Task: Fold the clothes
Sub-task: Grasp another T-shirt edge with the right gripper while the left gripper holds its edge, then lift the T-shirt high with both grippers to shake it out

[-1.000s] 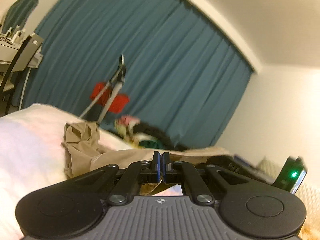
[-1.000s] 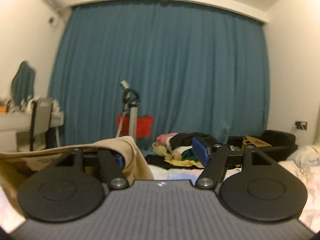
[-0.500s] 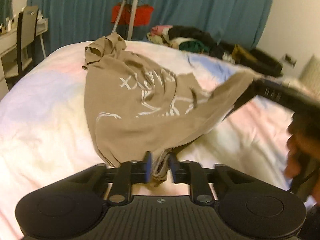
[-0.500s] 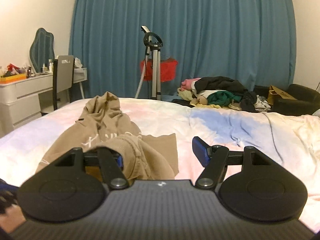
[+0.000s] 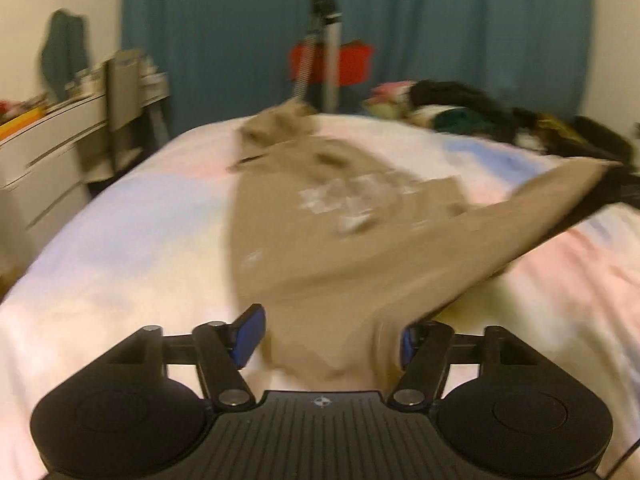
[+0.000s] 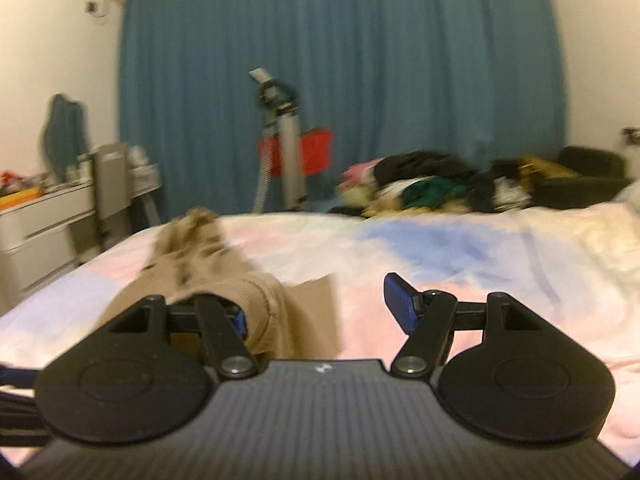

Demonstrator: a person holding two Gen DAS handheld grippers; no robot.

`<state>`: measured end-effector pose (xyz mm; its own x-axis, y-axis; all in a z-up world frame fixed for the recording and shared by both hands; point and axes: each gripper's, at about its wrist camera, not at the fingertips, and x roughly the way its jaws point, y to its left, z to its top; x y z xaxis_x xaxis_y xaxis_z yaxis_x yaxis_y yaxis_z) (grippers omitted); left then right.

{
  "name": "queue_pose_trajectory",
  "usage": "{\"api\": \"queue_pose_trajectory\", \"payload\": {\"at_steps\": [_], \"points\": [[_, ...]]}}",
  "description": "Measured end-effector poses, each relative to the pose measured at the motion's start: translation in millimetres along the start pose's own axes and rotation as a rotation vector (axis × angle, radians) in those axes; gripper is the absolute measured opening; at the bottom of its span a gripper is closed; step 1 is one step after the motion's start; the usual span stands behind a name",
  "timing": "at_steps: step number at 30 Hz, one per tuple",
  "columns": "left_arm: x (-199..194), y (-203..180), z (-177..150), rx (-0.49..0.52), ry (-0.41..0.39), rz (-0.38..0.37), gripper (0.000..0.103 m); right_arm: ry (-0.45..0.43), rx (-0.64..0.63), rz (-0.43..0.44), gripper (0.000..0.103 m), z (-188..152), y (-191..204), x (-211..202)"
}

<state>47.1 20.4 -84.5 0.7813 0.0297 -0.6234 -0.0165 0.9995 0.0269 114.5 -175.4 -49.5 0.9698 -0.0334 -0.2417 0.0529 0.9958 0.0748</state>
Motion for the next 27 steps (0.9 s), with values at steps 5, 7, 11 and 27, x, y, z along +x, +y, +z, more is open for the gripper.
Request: {"api": "queue_pose_trajectory", "payload": {"at_steps": [5, 7, 11, 27], "points": [[-18, 4, -1, 0.076, -0.033, 0.156, 0.079, 0.018, -0.056, -0.087, 0.075, -9, -5, 9], [-26, 0, -1, 0.106, -0.068, 0.222, 0.079, 0.084, -0.168, -0.127, 0.075, -24, 3, 19], [-42, 20, 7, 0.013, -0.174, 0.207, 0.082, 0.287, -0.2, -0.124, 0.075, -55, 1, 38], [-243, 65, 133, -0.213, -0.811, 0.142, 0.083, -0.286, -0.036, -0.061, 0.075, 198, 31, -117]]}}
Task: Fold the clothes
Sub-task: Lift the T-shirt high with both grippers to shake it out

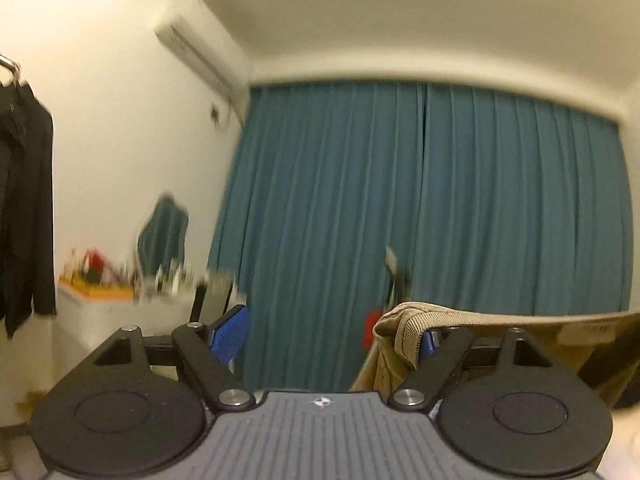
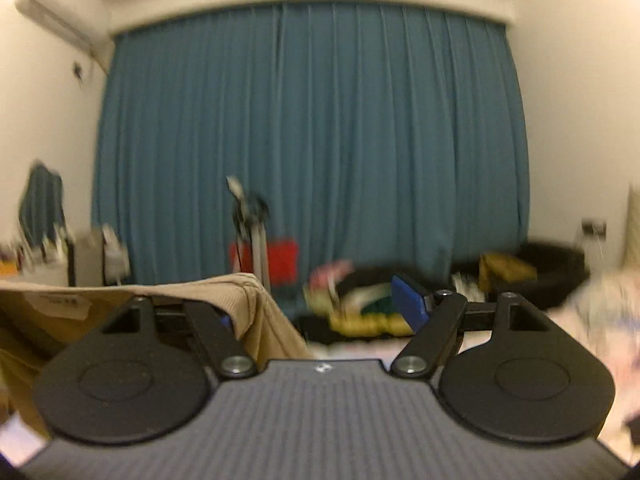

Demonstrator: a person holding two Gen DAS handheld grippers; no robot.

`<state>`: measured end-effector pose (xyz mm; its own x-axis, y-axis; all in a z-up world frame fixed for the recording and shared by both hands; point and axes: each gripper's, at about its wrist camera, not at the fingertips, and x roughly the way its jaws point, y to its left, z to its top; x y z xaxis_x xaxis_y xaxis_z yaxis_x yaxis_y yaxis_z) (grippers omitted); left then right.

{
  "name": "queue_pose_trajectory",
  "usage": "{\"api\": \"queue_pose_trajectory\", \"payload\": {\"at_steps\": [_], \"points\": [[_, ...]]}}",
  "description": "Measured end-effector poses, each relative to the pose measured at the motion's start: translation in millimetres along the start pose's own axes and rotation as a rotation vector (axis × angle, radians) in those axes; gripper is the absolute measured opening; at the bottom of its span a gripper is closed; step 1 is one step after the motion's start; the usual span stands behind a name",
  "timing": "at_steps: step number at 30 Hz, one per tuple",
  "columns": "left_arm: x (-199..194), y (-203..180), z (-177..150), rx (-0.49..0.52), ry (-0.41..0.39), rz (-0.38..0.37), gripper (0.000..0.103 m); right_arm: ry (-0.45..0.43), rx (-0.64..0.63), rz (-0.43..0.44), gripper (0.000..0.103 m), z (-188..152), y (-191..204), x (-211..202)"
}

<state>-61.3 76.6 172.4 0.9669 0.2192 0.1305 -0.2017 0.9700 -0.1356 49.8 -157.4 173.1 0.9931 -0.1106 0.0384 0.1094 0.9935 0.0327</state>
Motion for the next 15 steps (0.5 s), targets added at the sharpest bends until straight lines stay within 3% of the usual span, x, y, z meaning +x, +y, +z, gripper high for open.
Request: {"api": "queue_pose_trajectory", "payload": {"at_steps": [4, 7, 12, 15], "points": [[-27, 5, 88, -0.073, -0.122, -0.057, 0.083, -0.131, 0.005, 0.039, 0.076, 79, -5, -41], [-54, 9, 150, -0.118, -0.186, -0.141, 0.083, -0.214, 0.042, 0.064, 0.076, 131, -16, -78], [-88, 7, 233, -0.161, -0.212, -0.286, 0.084, -0.343, 0.045, 0.065, 0.079, 196, -34, -131], [-90, -2, 248, -0.15, -0.174, -0.318, 0.088, -0.361, -0.01, 0.046, 0.084, 208, -40, -142]]}}
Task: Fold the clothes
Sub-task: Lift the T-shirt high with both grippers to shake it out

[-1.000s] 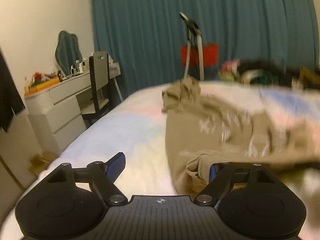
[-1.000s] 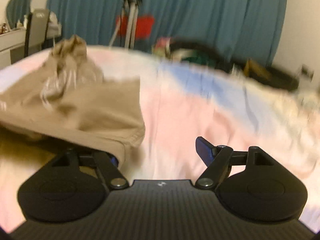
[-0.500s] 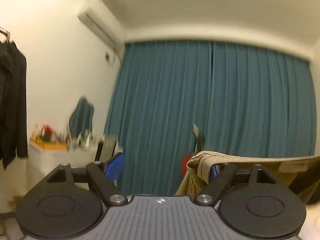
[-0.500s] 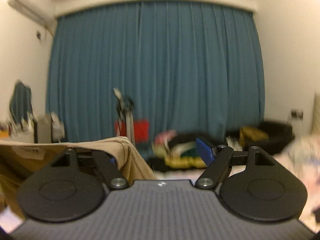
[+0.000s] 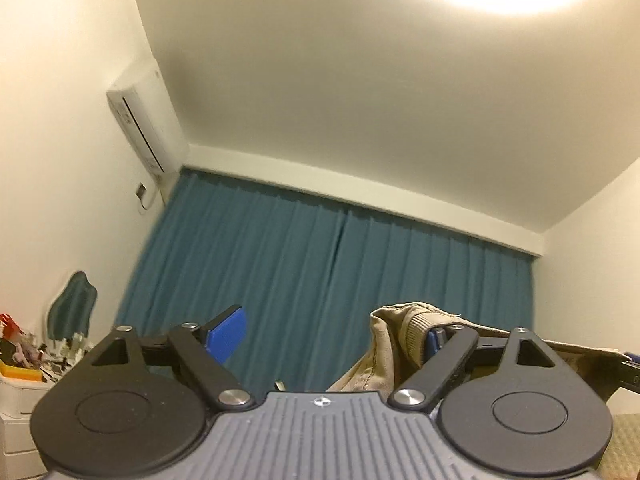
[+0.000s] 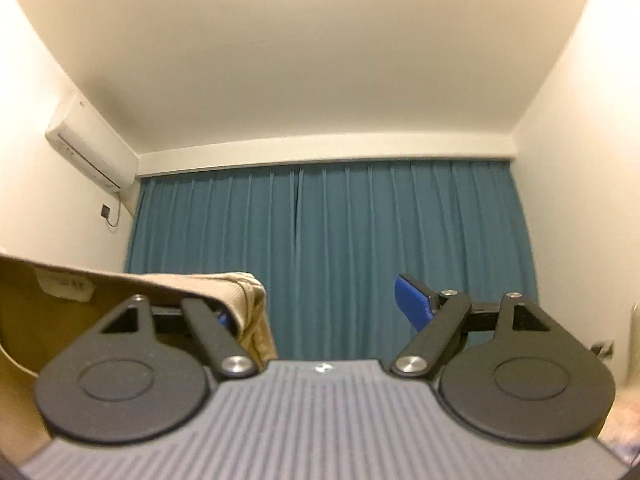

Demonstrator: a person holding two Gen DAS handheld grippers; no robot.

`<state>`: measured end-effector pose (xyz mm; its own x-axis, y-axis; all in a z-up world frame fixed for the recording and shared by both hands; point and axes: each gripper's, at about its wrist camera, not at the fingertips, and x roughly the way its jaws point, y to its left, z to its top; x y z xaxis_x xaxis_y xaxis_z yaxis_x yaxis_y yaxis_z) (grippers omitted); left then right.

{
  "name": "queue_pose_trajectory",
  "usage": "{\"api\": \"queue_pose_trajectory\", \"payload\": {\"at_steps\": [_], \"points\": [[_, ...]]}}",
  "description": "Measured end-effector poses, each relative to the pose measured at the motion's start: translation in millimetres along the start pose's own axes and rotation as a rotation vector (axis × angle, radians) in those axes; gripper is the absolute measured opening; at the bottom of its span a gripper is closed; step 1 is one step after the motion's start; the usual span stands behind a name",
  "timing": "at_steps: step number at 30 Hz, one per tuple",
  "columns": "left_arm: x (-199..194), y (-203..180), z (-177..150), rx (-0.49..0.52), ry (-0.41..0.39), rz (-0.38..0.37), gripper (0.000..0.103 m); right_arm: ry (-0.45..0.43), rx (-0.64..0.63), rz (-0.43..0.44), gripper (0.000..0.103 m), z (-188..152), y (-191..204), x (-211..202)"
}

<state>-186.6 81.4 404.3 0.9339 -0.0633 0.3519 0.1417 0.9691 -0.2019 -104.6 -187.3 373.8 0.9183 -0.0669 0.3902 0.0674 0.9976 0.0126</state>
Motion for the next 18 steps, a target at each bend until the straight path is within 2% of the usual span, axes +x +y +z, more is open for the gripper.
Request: {"api": "queue_pose_trajectory", "payload": {"at_steps": [2, 5, 10, 14, 18], "points": [[8, -4, -10, 0.0, 0.057, -0.013, 0.089, 0.036, -0.023, 0.006, 0.084, -6, -7, 4], [22, 0, -43, -0.015, 0.135, -0.017, 0.092, 0.138, -0.03, 0.019, 0.084, -37, -18, 18], [85, 18, -143, -0.04, 0.276, 0.002, 0.092, 0.312, -0.055, -0.006, 0.084, -111, -25, 64], [167, 22, -227, 0.015, 0.341, 0.038, 0.092, 0.402, -0.119, -0.062, 0.084, -181, -28, 141], [264, 21, -323, 0.053, 0.401, 0.096, 0.095, 0.449, -0.127, -0.11, 0.085, -262, -37, 239]]}}
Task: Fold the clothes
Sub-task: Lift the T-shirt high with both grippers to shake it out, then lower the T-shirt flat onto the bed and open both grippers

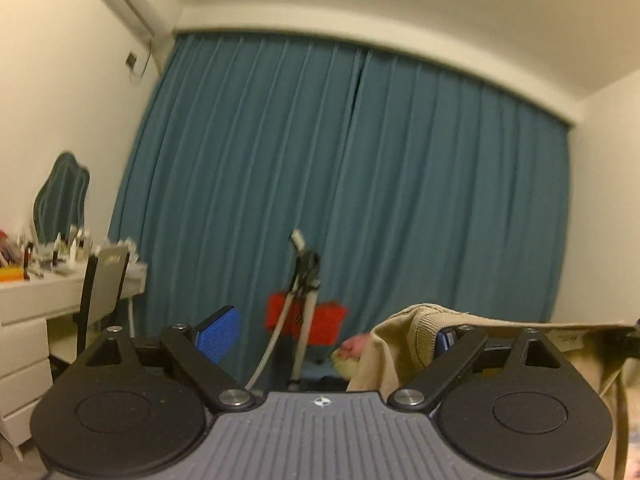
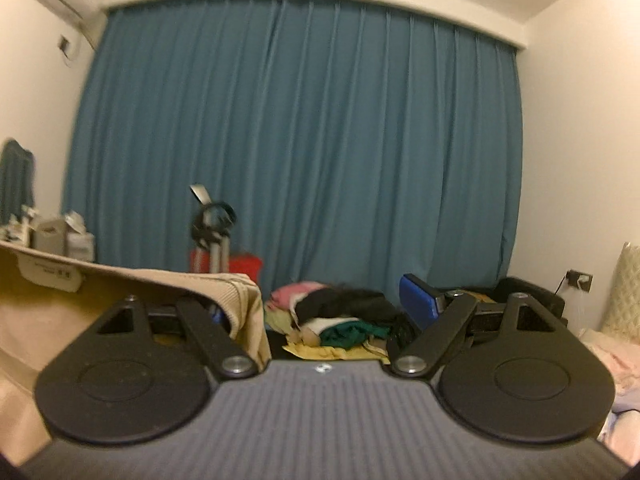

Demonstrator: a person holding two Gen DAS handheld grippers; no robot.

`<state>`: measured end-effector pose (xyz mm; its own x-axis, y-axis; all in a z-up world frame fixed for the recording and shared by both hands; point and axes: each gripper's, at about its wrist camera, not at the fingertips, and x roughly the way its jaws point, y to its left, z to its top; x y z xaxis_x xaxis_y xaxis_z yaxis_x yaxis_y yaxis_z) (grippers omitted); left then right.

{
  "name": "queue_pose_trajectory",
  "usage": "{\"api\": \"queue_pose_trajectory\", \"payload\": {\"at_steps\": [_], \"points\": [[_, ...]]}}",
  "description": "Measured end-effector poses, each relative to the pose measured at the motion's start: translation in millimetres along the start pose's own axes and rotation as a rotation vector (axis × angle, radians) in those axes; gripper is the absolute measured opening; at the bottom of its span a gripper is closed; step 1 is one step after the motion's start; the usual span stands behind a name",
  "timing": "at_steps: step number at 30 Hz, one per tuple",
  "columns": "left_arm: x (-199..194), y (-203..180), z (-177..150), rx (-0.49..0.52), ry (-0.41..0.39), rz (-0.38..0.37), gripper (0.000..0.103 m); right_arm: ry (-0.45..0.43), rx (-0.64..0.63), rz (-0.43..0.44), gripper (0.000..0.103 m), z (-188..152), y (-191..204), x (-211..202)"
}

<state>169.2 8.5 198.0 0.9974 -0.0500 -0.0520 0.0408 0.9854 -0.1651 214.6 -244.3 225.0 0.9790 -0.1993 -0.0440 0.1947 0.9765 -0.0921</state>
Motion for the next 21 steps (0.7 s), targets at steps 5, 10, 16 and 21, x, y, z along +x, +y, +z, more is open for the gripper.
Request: {"api": "queue_pose_trajectory", "payload": {"at_steps": [5, 10, 16, 21], "points": [[178, -3, -108, 0.0, 0.138, 0.089, 0.096, 0.108, 0.035, -0.04, 0.088, -80, 19, 151], [343, 22, -219, -0.025, 0.315, 0.134, 0.096, 0.302, 0.037, -0.039, 0.088, -192, 47, 280], [462, 50, -311, -0.001, 0.59, 0.11, 0.095, 0.535, 0.028, 0.047, 0.088, -297, 71, 353], [505, 31, -364, 0.294, 0.873, 0.055, 0.097, 0.747, -0.087, 0.19, 0.088, -327, 94, 374]]}}
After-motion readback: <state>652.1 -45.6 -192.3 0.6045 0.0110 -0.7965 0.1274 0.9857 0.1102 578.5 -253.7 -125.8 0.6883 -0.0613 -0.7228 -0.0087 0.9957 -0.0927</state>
